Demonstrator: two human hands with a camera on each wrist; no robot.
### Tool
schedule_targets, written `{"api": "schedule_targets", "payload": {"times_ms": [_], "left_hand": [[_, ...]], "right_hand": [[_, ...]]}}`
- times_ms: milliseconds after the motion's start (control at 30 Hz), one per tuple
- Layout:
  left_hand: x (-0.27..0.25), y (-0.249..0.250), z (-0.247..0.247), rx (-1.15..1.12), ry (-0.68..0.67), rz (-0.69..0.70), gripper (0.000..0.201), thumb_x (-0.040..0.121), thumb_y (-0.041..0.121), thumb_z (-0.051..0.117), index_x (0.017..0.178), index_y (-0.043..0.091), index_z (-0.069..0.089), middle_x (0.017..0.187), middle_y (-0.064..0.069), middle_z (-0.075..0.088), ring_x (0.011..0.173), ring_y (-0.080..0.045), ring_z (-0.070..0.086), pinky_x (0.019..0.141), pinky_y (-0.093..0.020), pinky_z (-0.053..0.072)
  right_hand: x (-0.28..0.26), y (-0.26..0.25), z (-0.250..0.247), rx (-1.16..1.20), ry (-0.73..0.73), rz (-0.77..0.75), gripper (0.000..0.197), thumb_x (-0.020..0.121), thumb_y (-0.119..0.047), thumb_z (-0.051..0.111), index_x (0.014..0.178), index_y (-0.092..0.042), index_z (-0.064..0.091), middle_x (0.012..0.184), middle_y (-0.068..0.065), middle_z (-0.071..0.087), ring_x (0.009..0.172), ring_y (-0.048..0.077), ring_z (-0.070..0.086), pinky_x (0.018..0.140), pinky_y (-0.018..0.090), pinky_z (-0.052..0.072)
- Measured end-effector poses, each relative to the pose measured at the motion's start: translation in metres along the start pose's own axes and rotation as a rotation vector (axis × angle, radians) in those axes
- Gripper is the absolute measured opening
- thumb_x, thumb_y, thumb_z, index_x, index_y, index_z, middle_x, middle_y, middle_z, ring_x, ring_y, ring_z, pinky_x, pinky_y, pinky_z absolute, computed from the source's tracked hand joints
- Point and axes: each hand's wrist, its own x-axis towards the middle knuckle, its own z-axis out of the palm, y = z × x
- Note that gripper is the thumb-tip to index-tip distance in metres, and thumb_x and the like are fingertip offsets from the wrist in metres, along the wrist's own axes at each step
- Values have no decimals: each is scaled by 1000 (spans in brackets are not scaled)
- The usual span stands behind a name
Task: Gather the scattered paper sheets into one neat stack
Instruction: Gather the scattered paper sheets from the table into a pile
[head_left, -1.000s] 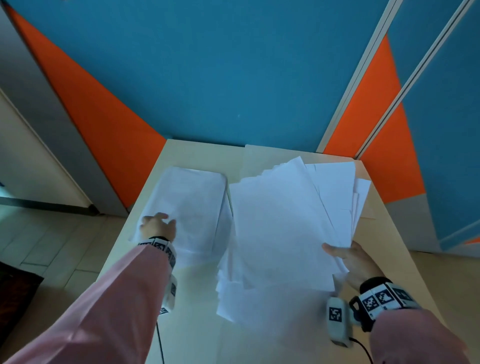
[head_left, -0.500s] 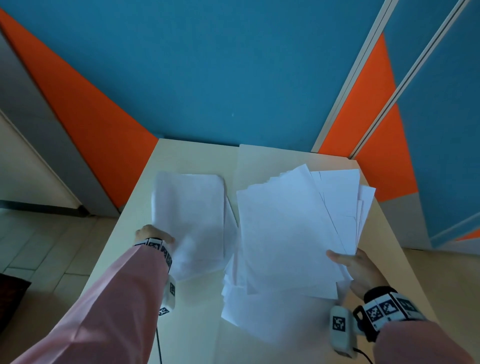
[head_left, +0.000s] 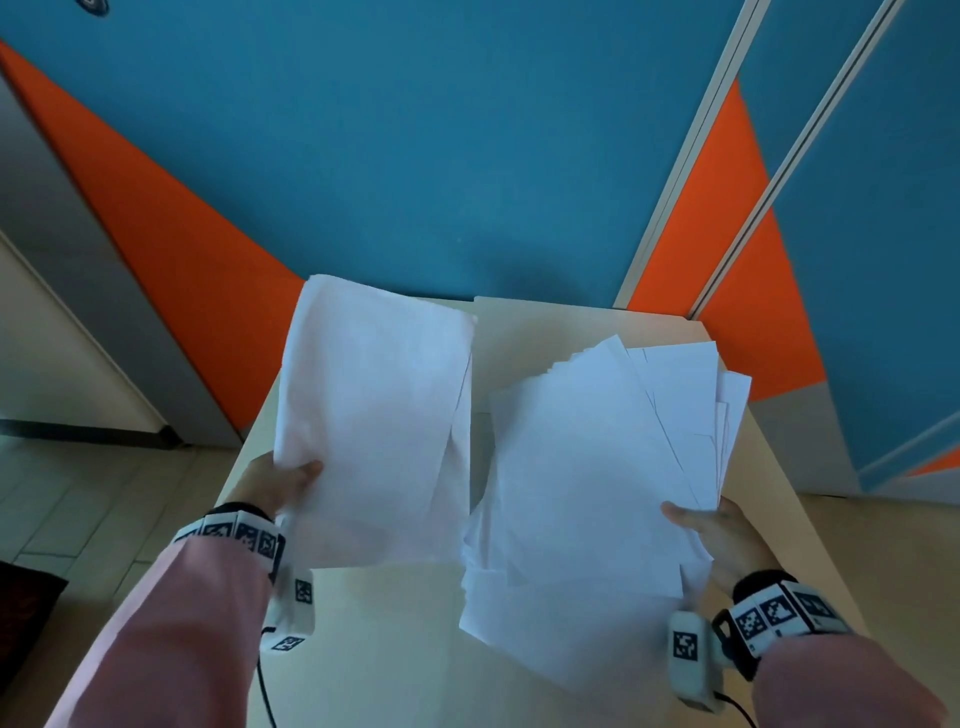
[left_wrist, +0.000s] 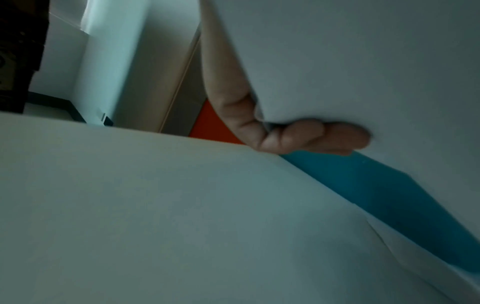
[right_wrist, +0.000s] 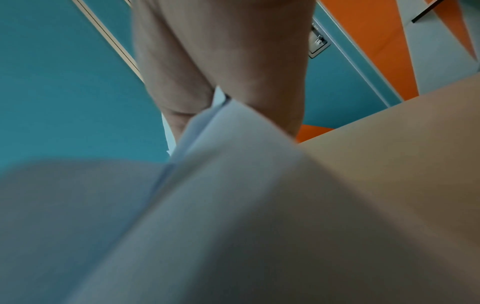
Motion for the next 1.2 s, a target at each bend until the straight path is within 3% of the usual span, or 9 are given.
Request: {"api": "schedule_targets", "payload": {"times_ms": [100,233,400,633,767,900,1000,1133,1200], "left_hand": [[-5,0,-8,-55,-62,4,41,83,22,68,113,-3,57,106,-21,63,95,-37,60,91,-47,47],[-3,-3,-19,-122,-45,-33,57,79,30,71,120,-5,55,114,-24,64,102,-41,62,95,-53,47],[-11,4,-12,-109,-51,-27,60,74,36,73,119,-1,57,112,-22,65,99,-39,63,94,-52,48],[-31,32,-17,-201,-87,-11,64,74,37,74,121,0,54,114,-21,64,102,-41,62,95,-52,48],[-51,28,15,-193,-220,30,66,63,31,81,111,-8,59,106,-24,67,100,-43,64,92,-57,49],[-86,23,49,-244,-420,78,72,53,22,80,117,-3,58,100,-16,68,97,-35,64,84,-45,54],[-93,20,67,-325,-573,127,95,23,32,94,109,7,62,95,-9,72,85,-25,69,66,-32,59],[-98,16,83,-342,-584,173,102,20,31,93,114,6,61,111,-19,68,100,-35,67,83,-44,57],[-101,14,85,-328,-522,221,81,31,22,86,108,11,62,110,-19,68,104,-38,65,89,-49,53]], "right_hand": [[-5,4,5,-11,-16,-36,54,75,-15,75,120,1,50,126,7,58,121,27,51,109,45,34],[-14,0,4,-14,6,-41,59,80,-15,72,130,-3,43,124,2,51,127,29,44,110,45,32],[-23,-6,-1,-40,24,-73,61,77,-19,74,131,-5,48,133,11,56,124,32,50,109,49,35],[-34,-22,-10,10,39,-99,62,82,-18,69,136,-10,41,132,3,50,129,32,42,107,54,35],[-41,-21,4,45,-19,-98,55,79,-16,72,129,-7,50,125,6,59,110,28,52,104,46,39],[-50,-17,23,89,-132,-63,84,61,-31,85,133,-9,46,134,6,55,126,27,48,106,40,36],[-59,-18,34,121,-191,-28,71,78,-24,73,138,-7,38,137,-2,46,135,24,38,110,38,28],[-65,-19,44,117,-196,-59,82,85,-52,54,149,-11,22,157,4,25,145,23,22,117,38,17],[-66,-21,43,49,-197,-103,80,86,-53,53,148,-9,26,156,5,28,144,23,24,116,38,16]]}}
